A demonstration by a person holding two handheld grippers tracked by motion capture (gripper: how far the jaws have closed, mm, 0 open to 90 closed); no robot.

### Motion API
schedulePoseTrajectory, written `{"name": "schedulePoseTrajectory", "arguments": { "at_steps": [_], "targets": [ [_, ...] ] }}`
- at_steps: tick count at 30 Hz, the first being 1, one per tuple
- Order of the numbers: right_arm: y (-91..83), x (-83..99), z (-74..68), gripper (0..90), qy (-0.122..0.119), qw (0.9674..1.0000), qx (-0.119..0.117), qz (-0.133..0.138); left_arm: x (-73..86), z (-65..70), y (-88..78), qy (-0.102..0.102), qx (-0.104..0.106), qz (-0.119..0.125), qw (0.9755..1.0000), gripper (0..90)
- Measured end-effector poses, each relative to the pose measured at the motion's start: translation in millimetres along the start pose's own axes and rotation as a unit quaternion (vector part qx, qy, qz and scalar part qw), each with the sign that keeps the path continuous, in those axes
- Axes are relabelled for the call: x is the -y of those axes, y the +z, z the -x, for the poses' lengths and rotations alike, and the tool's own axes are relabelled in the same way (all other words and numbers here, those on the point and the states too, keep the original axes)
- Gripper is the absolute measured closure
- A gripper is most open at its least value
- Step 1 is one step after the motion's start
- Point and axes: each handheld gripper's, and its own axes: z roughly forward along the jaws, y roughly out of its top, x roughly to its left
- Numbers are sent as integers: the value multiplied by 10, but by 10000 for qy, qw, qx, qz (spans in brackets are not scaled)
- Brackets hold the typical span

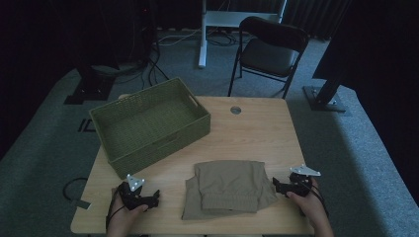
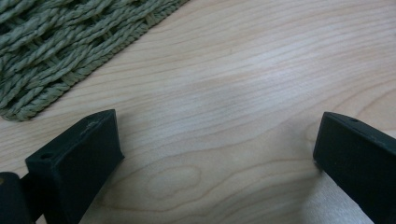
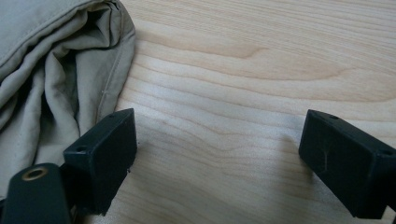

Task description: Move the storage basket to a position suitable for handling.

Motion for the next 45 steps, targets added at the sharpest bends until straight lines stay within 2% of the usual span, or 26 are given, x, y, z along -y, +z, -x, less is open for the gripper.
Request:
{"name": "schedulePoseTrajectory", "arguments": {
  "at_steps": [6, 9, 13, 17, 21, 23, 24, 30, 35, 39, 45],
  "targets": [
    [20, -22, 9, 110, -3, 10000, -10, 9, 18, 18, -27, 135, 47, 16, 9999, 18],
    [51, -66, 8, 131, 47, 10000, -22, 13, 8, 17, -44, 117, 101, 31, 9999, 18],
    [92, -127, -10, 132, 7, 10000, -37, 30, -37, 6, -74, 129, 65, 98, 9998, 18],
    [115, -263, -17, 132, -60, 9999, -19, 133, -92, -3, -118, 122, 33, 232, 9997, 18],
    [137, -447, -26, 131, -153, 9995, -26, 286, -143, -22, -137, 118, -110, 251, 9996, 18],
    [149, -517, -33, 131, -187, 9992, -35, 345, -159, -26, -139, 79, -101, 282, 9995, 18],
    [174, -639, -57, 131, -221, 9987, -95, 448, -166, -25, -145, 101, -131, 275, 9995, 18],
    [228, -921, -181, 132, -307, 9969, -316, 658, -229, -69, -200, -9, -180, 409, 9990, 18],
    [272, -1071, -294, 135, -418, 9955, -450, 727, -296, -103, -271, -34, -196, 553, 9983, 18],
    [297, -1227, -423, 140, -500, 9938, -576, 815, -341, -142, -322, -147, -225, 699, 9972, 18],
    [322, -1419, -577, 154, -652, 9916, -687, 886, -394, -187, -407, -155, -269, 809, 9962, 18]
  ]
}}
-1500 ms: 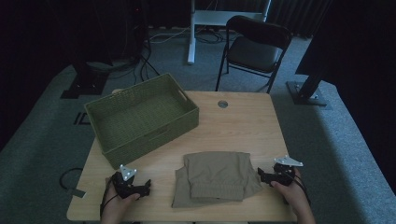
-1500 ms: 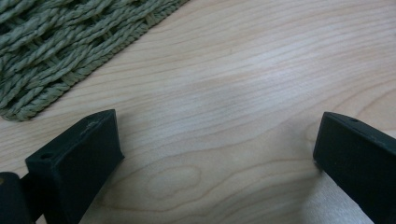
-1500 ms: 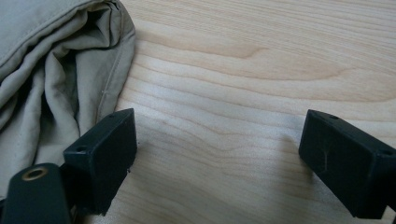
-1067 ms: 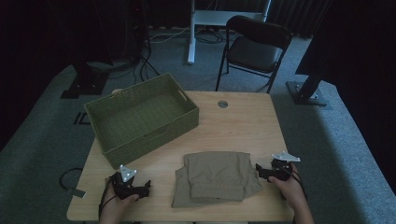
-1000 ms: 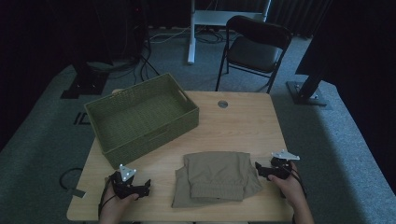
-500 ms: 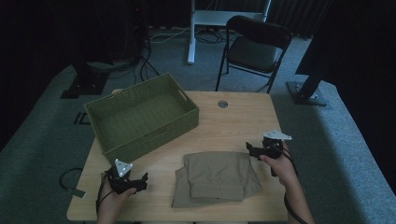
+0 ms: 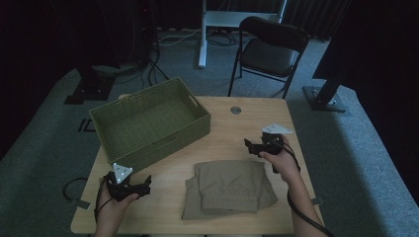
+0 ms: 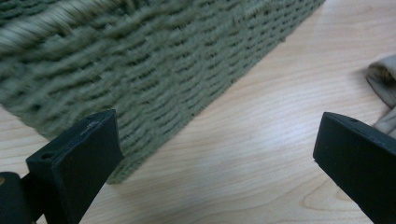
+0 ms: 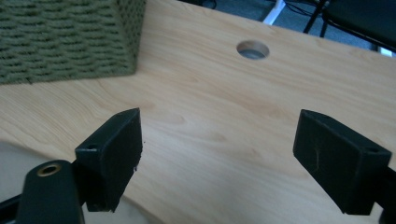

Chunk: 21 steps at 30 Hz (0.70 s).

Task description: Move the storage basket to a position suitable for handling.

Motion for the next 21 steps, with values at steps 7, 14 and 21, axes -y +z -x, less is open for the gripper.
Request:
{"name": "schedulePoseTrajectory", "arguments": {
  "at_steps": [7, 14, 21],
  "targets": [
    [101, -264, -118, 156, -109, 9998, -154, 77, -132, -48, -137, 16, -90, 246, 9997, 18],
    [249, -515, -246, 172, -211, 9993, -295, 128, -330, -194, -247, -123, -181, 594, 9980, 18],
    [390, -659, -342, 189, -170, 9991, -376, 108, -478, -393, -293, -247, -312, 767, 9963, 18]
  ]
}}
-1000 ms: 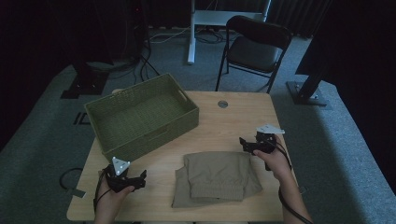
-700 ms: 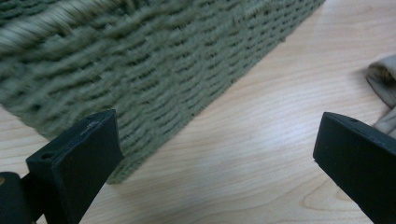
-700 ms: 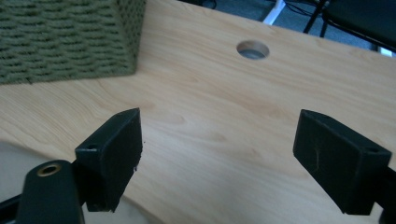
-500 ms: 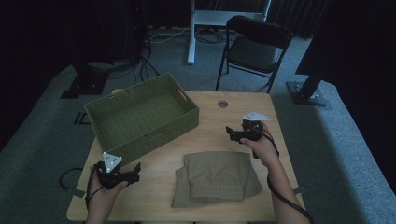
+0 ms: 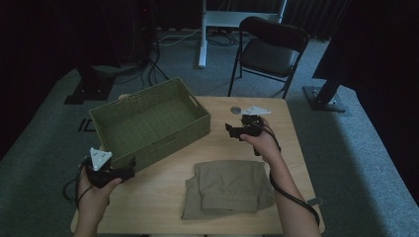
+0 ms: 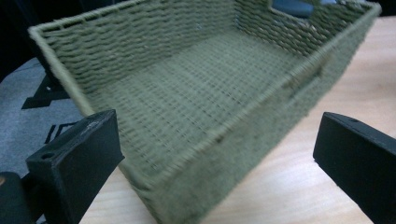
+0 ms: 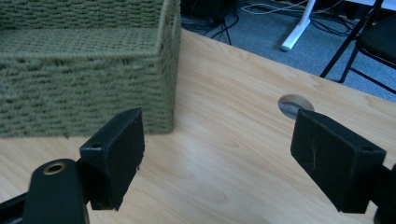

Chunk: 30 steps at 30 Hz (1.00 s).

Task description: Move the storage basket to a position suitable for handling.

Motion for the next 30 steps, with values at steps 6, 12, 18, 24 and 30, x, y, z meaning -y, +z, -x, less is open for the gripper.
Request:
{"name": "schedulePoseTrajectory", "arguments": {
  "at_steps": [6, 12, 18, 24, 30],
  "targets": [
    [116, -132, -57, 242, -53, 9999, -48, 132, -30, -176, 58, -259, -102, 32, 9996, 18],
    [238, -316, -109, 315, -170, 9996, -100, 182, -9, -309, 179, -471, -89, -66, 9988, 22],
    [385, -510, -145, 337, -116, 9994, -212, 246, -7, -420, 317, -705, -62, -132, 9974, 144],
    [487, -649, -149, 394, -59, 9992, -244, 317, 21, -519, 439, -974, -322, -297, 9943, 267],
    [681, -679, -156, 509, 36, 9997, -193, 165, 33, -564, 522, -1073, -317, -454, 9927, 347]
  ]
}}
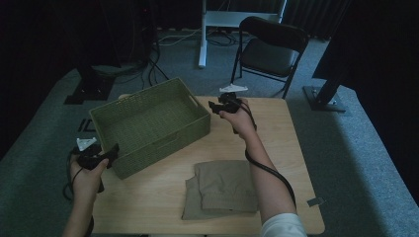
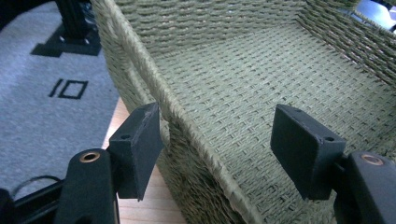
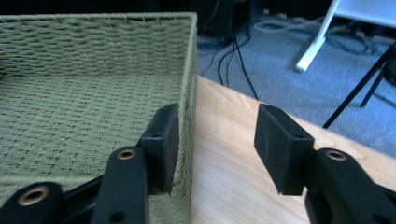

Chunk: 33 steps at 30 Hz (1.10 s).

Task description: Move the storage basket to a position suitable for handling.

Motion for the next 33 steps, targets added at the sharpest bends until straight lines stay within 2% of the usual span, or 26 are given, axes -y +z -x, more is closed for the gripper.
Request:
{"name": "schedulePoseTrajectory", "arguments": {
  "at_steps": [5, 8, 10, 13, 15, 18, 19, 20, 22, 24, 26, 28, 29, 31, 33],
  "targets": [
    [207, 30, 14, 576, 182, 9997, 156, -69, -13, -42, 27, -223, 75, -13, 9997, 406],
    [300, 27, -10, 583, 259, 9996, 89, -97, -20, -39, 29, -198, 61, -53, 9998, 407],
    [359, 23, -59, 584, 251, 9996, 5, -134, -29, -40, 34, -229, 58, -115, 9997, 407],
    [441, 35, -131, 594, 112, 9996, -61, -268, -37, -34, 38, -207, 36, -211, 9996, 407],
    [506, 64, -169, 607, 15, 9990, 36, -455, -31, -38, 46, -211, 68, -304, 9993, 405],
    [571, 118, -200, 663, -22, 9974, 26, -716, -12, -40, 54, -191, 101, -394, 9990, 402],
    [578, 128, -207, 688, -58, 9968, 63, -789, -5, -30, 57, -230, 109, -491, 9985, 412],
    [587, 141, -214, 716, -97, 9961, 62, -870, -2, -24, 55, -210, 80, -494, 9985, 429],
    [580, 144, -230, 773, -10, 9963, 27, -863, 11, -21, 49, -325, 44, -426, 9986, 444],
    [569, 131, -264, 816, -113, 9958, 49, -908, 8, -6, 44, -379, -70, -454, 9982, 468],
    [553, 124, -292, 831, -195, 9946, 166, -1002, -1, 7, 42, -361, -204, -457, 9981, 509],
    [529, 136, -302, 834, -202, 9944, 173, -1020, -5, 20, 43, -321, -336, -460, 9979, 544],
    [513, 144, -299, 835, -191, 9944, 139, -1026, 0, 25, 46, -238, -408, -474, 9978, 583],
    [477, 163, -296, 836, -160, 9944, 101, -1040, 20, 38, 59, -106, -498, -451, 9977, 637],
    [428, 189, -296, 836, -129, 9943, 84, -1051, 19, 35, 66, -145, -494, -412, 9978, 675]
  ]
}}
